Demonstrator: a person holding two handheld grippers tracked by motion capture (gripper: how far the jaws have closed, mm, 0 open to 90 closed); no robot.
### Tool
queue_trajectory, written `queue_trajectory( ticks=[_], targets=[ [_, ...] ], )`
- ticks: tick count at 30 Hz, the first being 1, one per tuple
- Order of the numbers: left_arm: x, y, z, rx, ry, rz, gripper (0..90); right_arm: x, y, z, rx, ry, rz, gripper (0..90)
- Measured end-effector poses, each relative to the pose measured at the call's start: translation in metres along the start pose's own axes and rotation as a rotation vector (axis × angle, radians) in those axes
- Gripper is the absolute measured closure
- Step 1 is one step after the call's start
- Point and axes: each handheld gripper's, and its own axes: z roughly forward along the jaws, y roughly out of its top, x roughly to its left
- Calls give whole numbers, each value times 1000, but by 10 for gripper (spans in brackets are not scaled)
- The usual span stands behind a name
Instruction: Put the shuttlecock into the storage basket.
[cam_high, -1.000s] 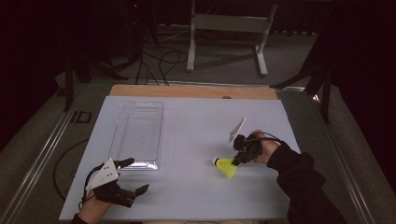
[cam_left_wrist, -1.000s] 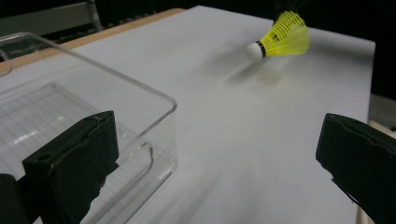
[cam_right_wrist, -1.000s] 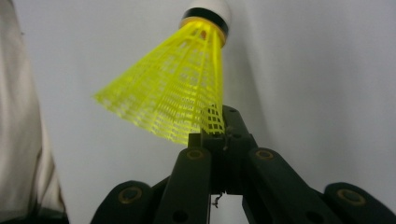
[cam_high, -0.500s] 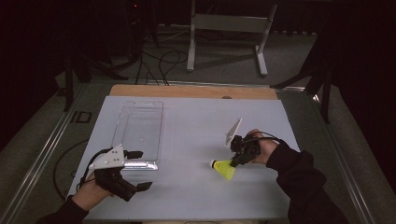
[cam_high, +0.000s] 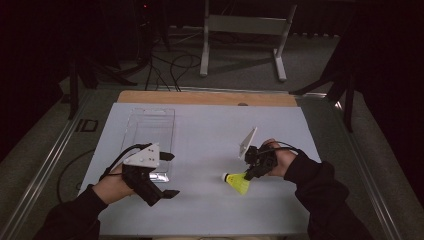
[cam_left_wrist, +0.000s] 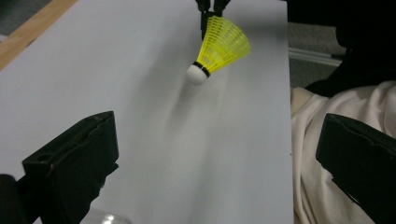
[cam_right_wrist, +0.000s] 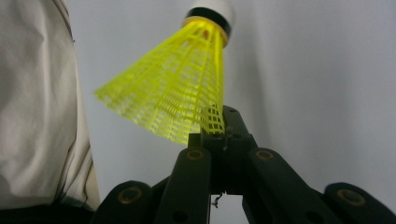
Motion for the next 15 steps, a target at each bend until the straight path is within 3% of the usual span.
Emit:
queue_trajectory(
  ticks=[1,8,15],
  targets=[
    [1,3,2,3,-19,14,1,0,1,0,2,5,-2,900],
    [6,18,17,61,-34,84,1,4,6,-2,-12,12,-25,900],
    [7,31,35,136,-75,141,1,9,12,-2,-3,24,-46,900]
  ],
)
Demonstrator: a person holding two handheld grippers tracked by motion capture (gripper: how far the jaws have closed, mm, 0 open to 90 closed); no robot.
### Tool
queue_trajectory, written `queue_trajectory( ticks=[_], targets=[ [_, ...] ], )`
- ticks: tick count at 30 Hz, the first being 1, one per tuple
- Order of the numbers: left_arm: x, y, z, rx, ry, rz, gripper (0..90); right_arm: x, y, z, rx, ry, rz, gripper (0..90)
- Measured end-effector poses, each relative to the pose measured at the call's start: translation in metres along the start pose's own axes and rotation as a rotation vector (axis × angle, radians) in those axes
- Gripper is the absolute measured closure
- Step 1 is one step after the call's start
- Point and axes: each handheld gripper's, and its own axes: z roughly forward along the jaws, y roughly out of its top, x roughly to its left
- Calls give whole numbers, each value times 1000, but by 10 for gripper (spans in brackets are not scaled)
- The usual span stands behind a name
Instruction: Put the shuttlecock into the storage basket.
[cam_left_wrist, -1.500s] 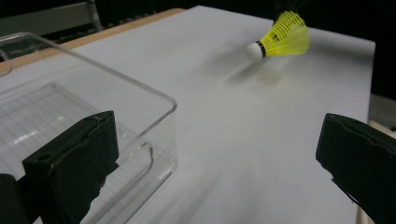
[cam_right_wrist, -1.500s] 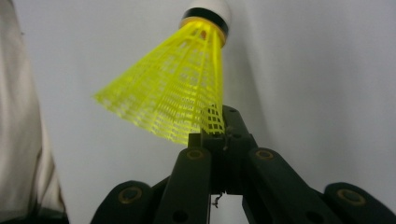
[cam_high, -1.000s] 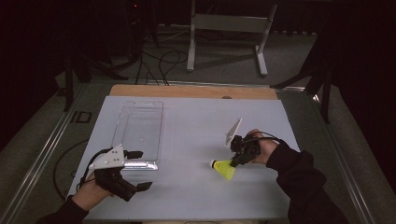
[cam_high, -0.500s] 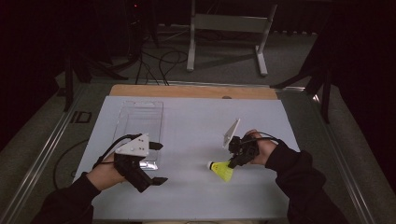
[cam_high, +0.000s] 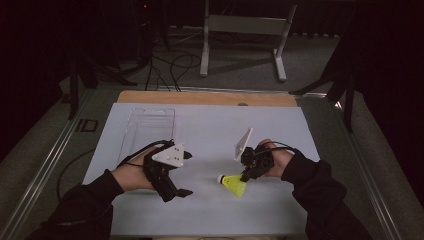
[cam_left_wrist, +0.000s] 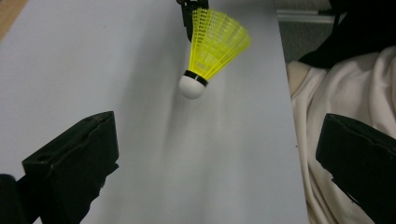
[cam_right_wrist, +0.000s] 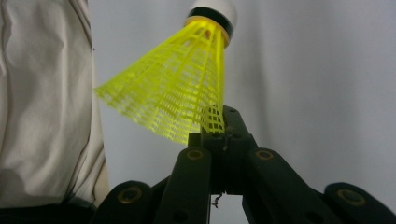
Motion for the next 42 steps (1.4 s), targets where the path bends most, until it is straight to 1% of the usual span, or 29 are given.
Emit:
queue_trajectory(
  ticks=[2,3,4,5,6,8,9,13,15,16,19,20,22,25,26,27,29,30,31,33,36,37,39,41,42],
  targets=[
    [1,2,5,13,-12,12,2,1,1,1,-6,9,-8,900],
    [1,3,7,19,-18,14,2,2,2,1,-3,6,-11,900],
    [0,4,10,24,-22,22,2,3,3,1,-3,10,-8,900],
    [0,6,13,31,-23,31,2,3,4,2,-5,11,-15,900],
    [1,7,15,37,-36,35,2,4,4,2,-4,8,-10,900],
    [0,9,20,53,-39,50,2,5,6,2,-2,13,-20,900],
    [0,10,23,54,-47,51,2,6,6,2,-4,15,-21,900],
    [1,14,33,75,-60,69,16,8,9,3,-1,21,-28,900],
    [2,16,38,80,-74,70,17,8,10,4,-5,25,-33,900],
    [2,17,40,89,-74,78,25,9,11,4,-3,26,-34,900],
    [4,19,49,109,-85,82,29,9,13,5,-2,31,-38,900],
    [4,20,51,117,-82,85,29,9,13,5,-6,34,-45,900],
    [4,20,55,124,-96,85,29,10,14,5,-3,34,-46,900],
    [6,20,60,128,-118,93,71,10,15,5,-6,37,-48,900],
    [6,21,62,134,-113,100,89,10,15,6,-9,37,-52,900],
    [6,20,64,133,-119,105,92,10,15,6,-10,37,-53,900],
    [6,21,67,142,-119,112,125,11,15,6,-11,40,-45,900],
    [6,20,69,142,-122,121,158,11,15,6,-13,41,-50,900],
    [5,21,71,146,-122,122,166,11,15,5,-13,42,-51,900],
    [5,21,75,155,-128,127,210,11,15,5,-15,42,-53,900],
    [5,21,80,165,-125,133,275,11,15,5,-12,39,-49,900],
    [5,21,81,168,-123,135,305,11,15,5,-16,42,-56,900],
    [4,21,84,166,-121,140,345,11,15,5,-12,37,-55,900],
    [4,21,86,171,-117,153,393,12,15,5,-15,39,-52,900],
    [4,21,87,171,-120,152,417,12,15,5,-18,39,-54,900]
  ],
)
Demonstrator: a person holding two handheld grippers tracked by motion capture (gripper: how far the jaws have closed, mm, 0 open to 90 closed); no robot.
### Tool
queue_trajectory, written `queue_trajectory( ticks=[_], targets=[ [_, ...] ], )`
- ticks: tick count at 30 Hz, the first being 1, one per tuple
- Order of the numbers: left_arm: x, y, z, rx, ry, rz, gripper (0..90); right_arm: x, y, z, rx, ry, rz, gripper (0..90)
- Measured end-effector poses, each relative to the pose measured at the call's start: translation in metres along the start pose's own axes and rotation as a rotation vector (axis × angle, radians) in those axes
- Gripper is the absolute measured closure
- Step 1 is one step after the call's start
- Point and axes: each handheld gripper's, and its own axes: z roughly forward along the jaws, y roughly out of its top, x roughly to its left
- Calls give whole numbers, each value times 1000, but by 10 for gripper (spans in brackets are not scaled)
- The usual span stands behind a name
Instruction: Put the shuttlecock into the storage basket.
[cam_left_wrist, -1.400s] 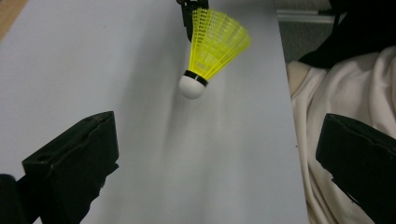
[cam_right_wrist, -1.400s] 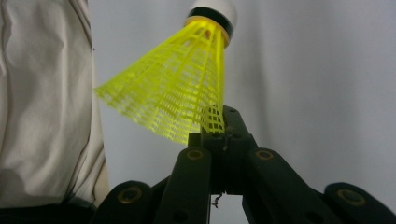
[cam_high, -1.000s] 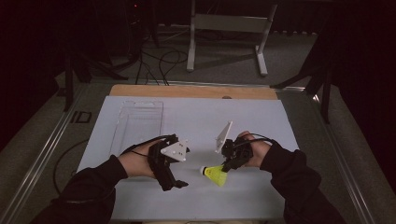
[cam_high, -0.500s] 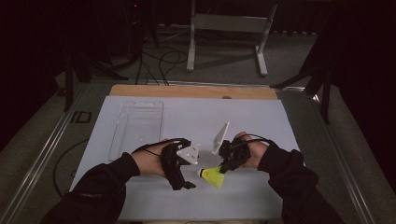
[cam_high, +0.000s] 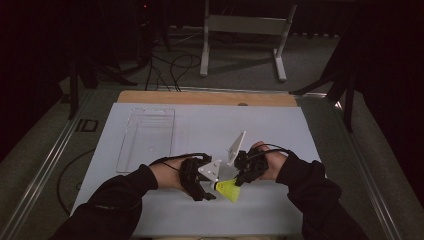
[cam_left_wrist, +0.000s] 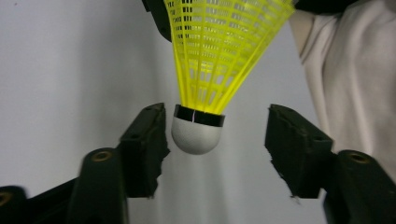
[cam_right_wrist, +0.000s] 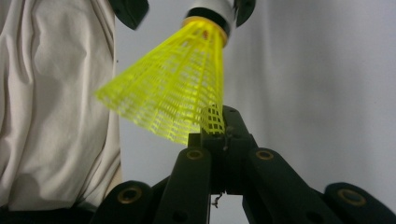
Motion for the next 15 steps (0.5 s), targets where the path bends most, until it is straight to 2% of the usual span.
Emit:
queue_trajectory(
  ticks=[4,13,15],
  targets=[
    [1,1,3,2,7,12,510,0,0,0,-9,4,3,900],
    [1,2,8,34,27,25,587,0,0,2,-5,11,5,900],
    [1,2,8,39,33,33,632,0,1,3,-2,10,8,900]
  ],
)
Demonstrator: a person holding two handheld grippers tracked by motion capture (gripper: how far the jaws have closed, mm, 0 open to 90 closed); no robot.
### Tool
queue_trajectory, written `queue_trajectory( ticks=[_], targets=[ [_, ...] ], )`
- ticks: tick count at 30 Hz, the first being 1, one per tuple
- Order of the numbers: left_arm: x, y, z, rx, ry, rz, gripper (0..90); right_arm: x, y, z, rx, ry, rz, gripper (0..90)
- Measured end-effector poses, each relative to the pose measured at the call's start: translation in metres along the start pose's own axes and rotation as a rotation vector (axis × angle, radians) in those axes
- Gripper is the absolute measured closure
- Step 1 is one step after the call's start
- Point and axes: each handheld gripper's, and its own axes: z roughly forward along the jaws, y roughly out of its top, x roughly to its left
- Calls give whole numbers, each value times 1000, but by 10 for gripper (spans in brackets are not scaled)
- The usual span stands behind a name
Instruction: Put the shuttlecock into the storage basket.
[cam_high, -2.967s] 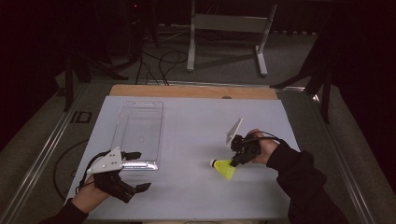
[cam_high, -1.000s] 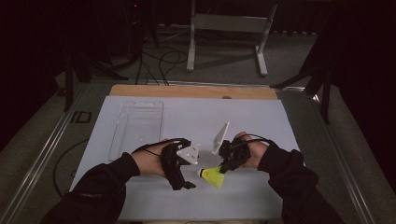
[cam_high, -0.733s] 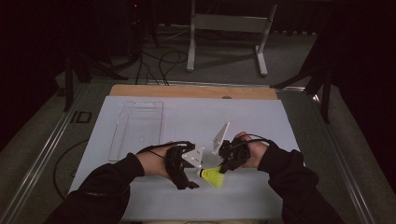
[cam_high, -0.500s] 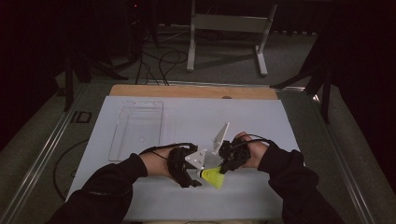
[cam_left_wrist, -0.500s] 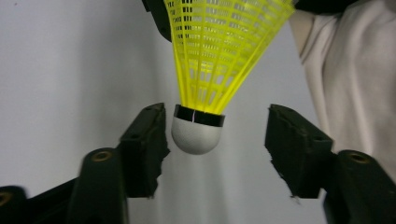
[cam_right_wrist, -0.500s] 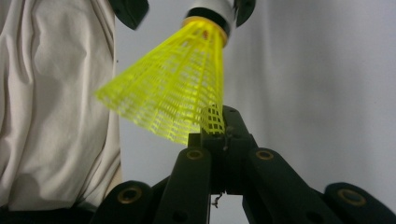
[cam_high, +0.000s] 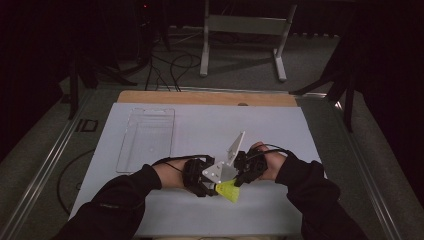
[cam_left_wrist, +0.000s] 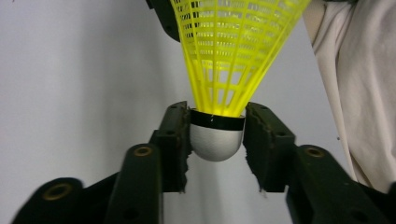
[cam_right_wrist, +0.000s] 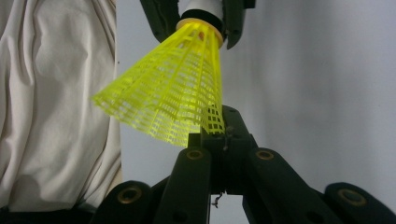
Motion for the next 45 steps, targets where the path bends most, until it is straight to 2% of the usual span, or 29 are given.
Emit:
queue_trajectory(
  ticks=[2,7,12,14,15,18,22,24,28,31,35,39,42,45],
  targets=[
    [-1,0,0,0,-17,10,643,-1,0,0,2,-2,3,900],
    [-1,2,0,28,-19,42,655,0,1,2,2,-5,-1,900],
    [0,2,-3,33,-19,40,657,2,1,2,-4,-16,-18,897],
    [1,3,-3,36,-24,41,657,2,2,2,-8,-23,-9,889],
    [2,3,-4,39,-30,39,658,2,2,2,-10,-21,-3,872],
    [3,1,-4,51,-64,36,658,2,0,3,-11,-36,26,732],
    [3,-1,-5,65,-59,31,658,1,-4,5,-10,-60,51,639],
    [4,-2,-6,74,-70,24,658,0,-7,4,-21,-72,59,581],
    [6,-4,-7,79,-73,-7,658,-1,-12,1,-41,-98,71,526],
    [8,-5,-9,72,-81,-18,658,-1,-15,-1,-57,-113,86,511],
    [10,-7,-12,68,-93,-38,658,-2,-21,-2,-75,-129,104,441],
    [15,-11,-16,68,-95,-70,657,0,-27,-4,-98,-181,110,369],
    [19,-15,-21,59,-93,-103,657,2,-32,-6,-112,-274,82,300],
    [21,-17,-25,65,-78,-120,657,2,-37,-7,-137,-292,108,218]
  ],
)
